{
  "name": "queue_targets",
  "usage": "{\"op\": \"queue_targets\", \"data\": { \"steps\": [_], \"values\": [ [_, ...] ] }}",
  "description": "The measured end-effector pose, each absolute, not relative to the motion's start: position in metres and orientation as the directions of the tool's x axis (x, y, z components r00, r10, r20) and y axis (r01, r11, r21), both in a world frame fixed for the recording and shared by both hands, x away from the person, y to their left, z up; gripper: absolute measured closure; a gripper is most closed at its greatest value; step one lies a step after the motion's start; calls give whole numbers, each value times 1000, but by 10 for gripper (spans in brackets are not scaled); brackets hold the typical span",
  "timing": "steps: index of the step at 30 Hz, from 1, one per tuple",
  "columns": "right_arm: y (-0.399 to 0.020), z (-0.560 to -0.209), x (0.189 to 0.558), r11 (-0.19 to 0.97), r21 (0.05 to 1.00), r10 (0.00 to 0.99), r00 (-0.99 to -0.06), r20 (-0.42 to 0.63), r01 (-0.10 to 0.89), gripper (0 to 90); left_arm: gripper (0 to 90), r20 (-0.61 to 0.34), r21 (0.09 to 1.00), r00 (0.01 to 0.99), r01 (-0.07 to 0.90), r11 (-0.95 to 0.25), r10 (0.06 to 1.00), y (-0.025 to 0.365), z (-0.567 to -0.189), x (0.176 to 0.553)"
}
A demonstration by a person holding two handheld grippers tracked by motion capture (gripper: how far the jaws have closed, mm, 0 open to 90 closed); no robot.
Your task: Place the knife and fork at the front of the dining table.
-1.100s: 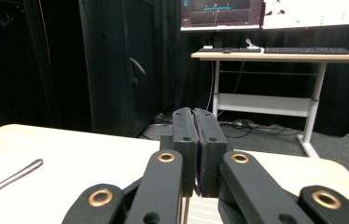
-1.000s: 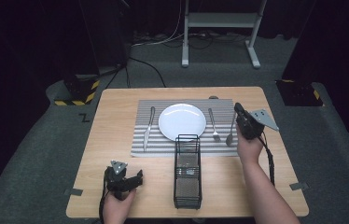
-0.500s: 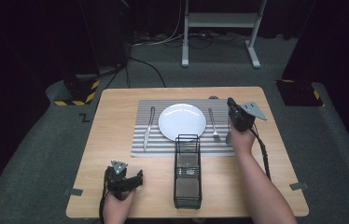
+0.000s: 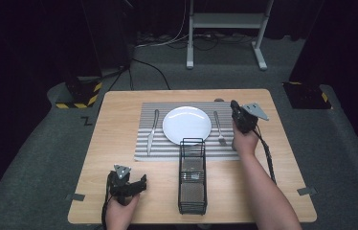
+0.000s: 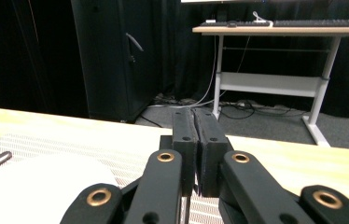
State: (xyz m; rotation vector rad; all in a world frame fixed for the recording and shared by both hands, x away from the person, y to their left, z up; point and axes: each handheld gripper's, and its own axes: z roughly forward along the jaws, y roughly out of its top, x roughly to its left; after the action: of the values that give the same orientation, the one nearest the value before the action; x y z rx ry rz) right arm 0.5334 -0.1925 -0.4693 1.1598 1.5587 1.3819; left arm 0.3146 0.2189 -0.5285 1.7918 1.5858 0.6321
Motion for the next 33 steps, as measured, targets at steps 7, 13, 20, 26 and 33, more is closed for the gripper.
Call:
{"op": "queue_targets", "data": {
  "steps": [7, 13, 20, 26, 33],
  "values": [
    [-195, -477, 536, 25, 982, 950, -311, 36, 189, 874, 130, -64, 739, 150, 671, -54, 987, 219, -528, 315],
    [-198, -484, 540, 15, 973, 953, -296, 56, 232, 868, 130, -64, 740, 150, 671, -54, 987, 219, -528, 315],
    [-198, -488, 541, 25, 968, 954, -294, 52, 251, 866, 130, -66, 740, 150, 671, -53, 986, 219, -529, 315],
    [-197, -492, 543, 28, 963, 955, -292, 53, 267, 863, 130, -65, 740, 150, 670, -53, 986, 219, -528, 315],
    [-196, -493, 545, 41, 960, 953, -298, 46, 278, 799, 130, -68, 740, 151, 671, -52, 986, 219, -528, 315]
  ]
}}
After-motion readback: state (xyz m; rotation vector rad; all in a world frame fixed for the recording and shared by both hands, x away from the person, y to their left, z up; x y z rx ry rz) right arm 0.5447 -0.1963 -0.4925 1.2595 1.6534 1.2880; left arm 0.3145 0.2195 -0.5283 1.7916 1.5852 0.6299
